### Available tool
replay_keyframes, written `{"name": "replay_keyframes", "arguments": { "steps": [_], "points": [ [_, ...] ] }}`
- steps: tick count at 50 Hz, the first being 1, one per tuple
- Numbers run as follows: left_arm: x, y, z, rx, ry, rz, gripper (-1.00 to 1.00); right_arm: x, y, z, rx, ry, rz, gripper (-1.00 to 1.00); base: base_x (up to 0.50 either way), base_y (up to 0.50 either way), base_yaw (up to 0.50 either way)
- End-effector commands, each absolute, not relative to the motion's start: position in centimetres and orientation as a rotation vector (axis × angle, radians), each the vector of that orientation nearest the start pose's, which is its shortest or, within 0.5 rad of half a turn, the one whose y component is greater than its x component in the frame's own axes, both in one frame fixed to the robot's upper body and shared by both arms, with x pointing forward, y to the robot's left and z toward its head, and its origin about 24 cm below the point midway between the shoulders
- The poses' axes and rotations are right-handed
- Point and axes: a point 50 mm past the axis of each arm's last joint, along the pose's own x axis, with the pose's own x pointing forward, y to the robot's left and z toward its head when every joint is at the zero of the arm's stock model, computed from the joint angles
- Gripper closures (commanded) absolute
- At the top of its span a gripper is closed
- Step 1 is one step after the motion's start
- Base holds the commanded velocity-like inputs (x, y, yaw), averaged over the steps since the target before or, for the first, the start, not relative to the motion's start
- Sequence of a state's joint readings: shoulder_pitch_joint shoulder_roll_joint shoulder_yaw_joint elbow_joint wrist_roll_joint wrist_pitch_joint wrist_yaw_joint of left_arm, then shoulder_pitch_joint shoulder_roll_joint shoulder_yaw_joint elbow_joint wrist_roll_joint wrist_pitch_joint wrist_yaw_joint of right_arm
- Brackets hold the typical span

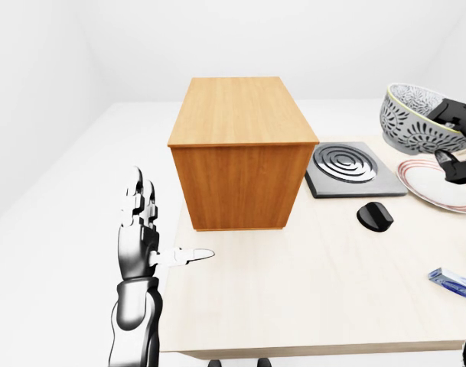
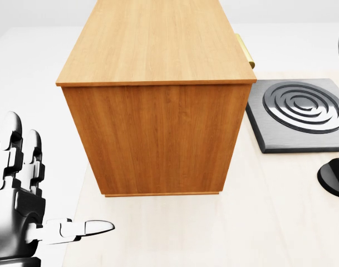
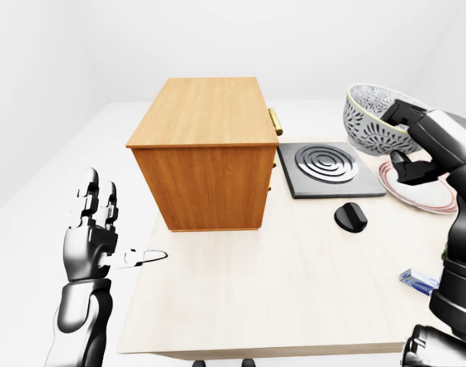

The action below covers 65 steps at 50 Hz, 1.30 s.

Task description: Put the bowl on the top of the cabinet.

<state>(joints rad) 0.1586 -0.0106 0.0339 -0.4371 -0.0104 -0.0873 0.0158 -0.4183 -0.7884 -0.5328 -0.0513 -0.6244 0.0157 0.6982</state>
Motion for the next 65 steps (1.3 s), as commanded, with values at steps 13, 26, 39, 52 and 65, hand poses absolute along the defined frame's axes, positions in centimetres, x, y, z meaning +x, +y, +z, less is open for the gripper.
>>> {"name": "replay_keyframes", "arguments": {
  "steps": [13,26,39,52,65],
  "points": [
    [21.6,16.6,11.4,-0.001,-0.369,0.098,-1.0,35.9,-33.9,37.1,-1.325,0.08,-0.395,1.0,0.0,0.0,0.0],
    [21.4,16.5,11.4,-0.007,-0.366,0.08,-1.0,37.0,-31.1,38.9,-1.445,0.032,-0.429,1.0,0.0,0.0,0.0],
    [21.4,16.5,11.3,-0.009,-0.362,0.072,-1.0,38.5,-24.9,41.2,-1.488,-0.101,-0.335,1.0,0.0,0.0,0.0],
    [21.5,16.5,11.2,-0.013,-0.358,0.065,-1.0,39.7,-18.3,41.7,-1.497,-0.22,-0.192,1.0,0.0,0.0,0.0],
    [21.5,16.7,11.3,-0.018,-0.366,0.072,-1.0,40.7,-11.6,39.8,-1.494,-0.317,-0.028,1.0,0.0,0.0,0.0]
  ]
}}
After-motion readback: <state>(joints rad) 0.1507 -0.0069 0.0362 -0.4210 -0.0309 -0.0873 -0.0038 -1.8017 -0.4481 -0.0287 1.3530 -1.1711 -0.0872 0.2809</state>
